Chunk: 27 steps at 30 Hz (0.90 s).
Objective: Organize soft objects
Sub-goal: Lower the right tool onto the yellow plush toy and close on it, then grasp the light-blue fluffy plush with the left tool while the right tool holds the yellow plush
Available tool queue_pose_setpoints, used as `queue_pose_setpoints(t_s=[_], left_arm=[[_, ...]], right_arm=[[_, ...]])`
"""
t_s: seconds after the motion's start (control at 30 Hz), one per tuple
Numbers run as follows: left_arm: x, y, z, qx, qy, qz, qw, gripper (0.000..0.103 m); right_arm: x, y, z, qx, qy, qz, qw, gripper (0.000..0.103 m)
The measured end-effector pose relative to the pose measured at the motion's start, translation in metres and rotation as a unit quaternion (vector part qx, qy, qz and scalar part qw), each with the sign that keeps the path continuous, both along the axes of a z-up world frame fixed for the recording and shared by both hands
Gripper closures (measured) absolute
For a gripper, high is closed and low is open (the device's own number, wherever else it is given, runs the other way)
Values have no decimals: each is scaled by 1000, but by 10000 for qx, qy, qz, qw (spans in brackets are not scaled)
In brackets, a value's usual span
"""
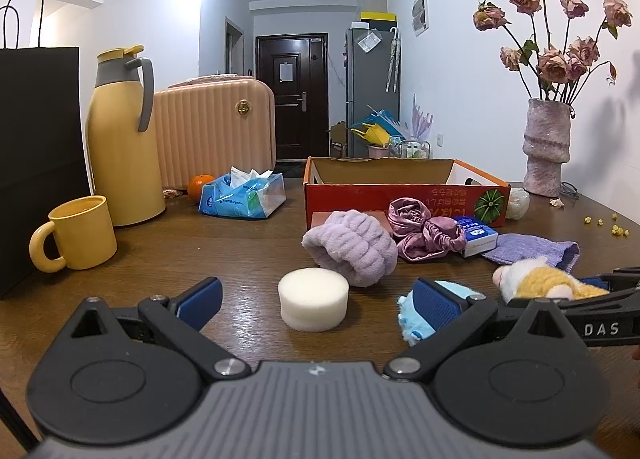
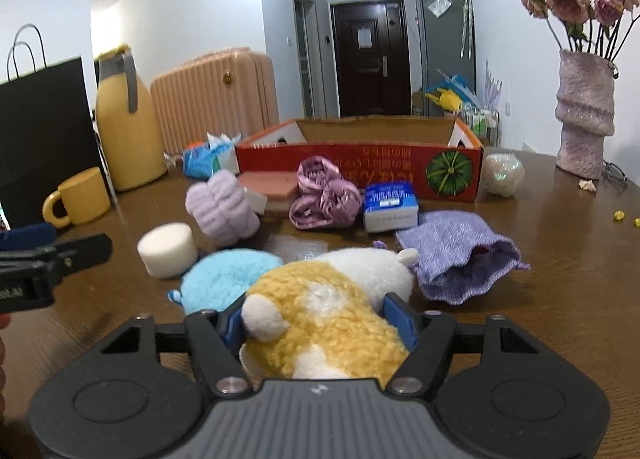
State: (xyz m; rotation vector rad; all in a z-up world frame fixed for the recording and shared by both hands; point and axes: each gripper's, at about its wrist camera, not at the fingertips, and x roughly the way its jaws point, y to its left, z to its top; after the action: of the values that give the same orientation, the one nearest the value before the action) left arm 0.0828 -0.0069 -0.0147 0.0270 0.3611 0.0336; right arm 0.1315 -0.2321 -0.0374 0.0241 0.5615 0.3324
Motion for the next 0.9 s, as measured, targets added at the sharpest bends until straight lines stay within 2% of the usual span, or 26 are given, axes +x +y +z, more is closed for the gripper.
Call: queue_pose_setpoints(t_s=[0.5,0.9], left_arm=[[6,-27,8,106,156,-258,9995,0],[19,-56,4,189,413,-551,9974,0]], right_arm=[[-27,-27,21,586,-1014,-256,9928,36],[-40,-55,25,754,-1359,-513,9865,36]])
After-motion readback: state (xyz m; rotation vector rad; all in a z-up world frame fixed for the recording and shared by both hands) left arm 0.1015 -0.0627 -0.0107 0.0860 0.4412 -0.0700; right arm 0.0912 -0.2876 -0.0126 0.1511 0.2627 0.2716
